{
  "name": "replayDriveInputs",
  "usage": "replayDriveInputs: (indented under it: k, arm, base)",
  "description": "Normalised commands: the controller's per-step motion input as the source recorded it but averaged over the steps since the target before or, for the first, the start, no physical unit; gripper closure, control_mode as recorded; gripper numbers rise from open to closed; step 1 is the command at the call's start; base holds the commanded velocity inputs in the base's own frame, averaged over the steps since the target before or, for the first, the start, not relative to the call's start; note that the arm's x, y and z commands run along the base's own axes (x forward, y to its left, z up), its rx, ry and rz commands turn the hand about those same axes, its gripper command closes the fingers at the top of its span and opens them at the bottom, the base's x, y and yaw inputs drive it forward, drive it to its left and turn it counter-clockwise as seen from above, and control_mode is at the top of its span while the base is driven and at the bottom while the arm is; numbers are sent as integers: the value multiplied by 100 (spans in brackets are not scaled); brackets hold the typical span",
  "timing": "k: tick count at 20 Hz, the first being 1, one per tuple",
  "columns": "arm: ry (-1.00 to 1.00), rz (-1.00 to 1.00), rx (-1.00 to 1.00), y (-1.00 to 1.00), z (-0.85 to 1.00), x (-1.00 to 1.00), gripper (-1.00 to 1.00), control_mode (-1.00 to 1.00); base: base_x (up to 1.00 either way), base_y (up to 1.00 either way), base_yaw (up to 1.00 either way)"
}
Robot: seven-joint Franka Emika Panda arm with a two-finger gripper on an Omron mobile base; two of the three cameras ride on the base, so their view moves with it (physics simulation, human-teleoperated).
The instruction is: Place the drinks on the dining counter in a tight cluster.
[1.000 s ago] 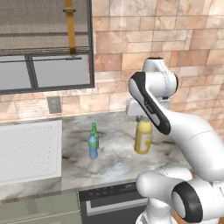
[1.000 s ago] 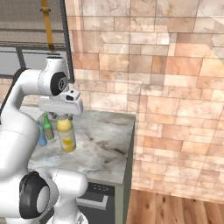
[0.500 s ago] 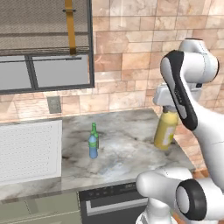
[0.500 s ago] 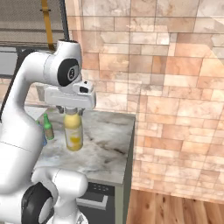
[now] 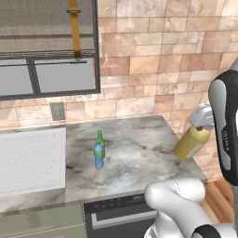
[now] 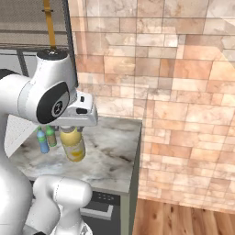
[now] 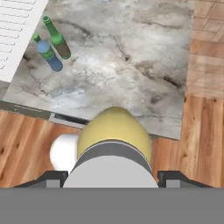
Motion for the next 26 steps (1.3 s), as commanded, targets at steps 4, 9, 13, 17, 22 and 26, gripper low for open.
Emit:
replayDriveInputs:
  k: [4, 9, 13, 17, 22, 26]
  arm:
    - [-3, 3, 0, 0, 34, -21, 100, -100]
    - [0, 0, 0, 0, 0, 0, 100, -100]
    - [0, 0, 0, 0, 0, 0, 100, -100]
    - [0, 0, 0, 0, 0, 0, 100, -100]
    - [0, 0, 0, 0, 0, 0, 100, 100]
    - [0, 0, 0, 0, 0, 0, 100, 100]
  base:
    - [0, 0, 0]
    - [0, 0, 0]
    - [0, 0, 0]
    - [0, 0, 0]
    - [-97, -10, -10]
    - [-100, -38, -18]
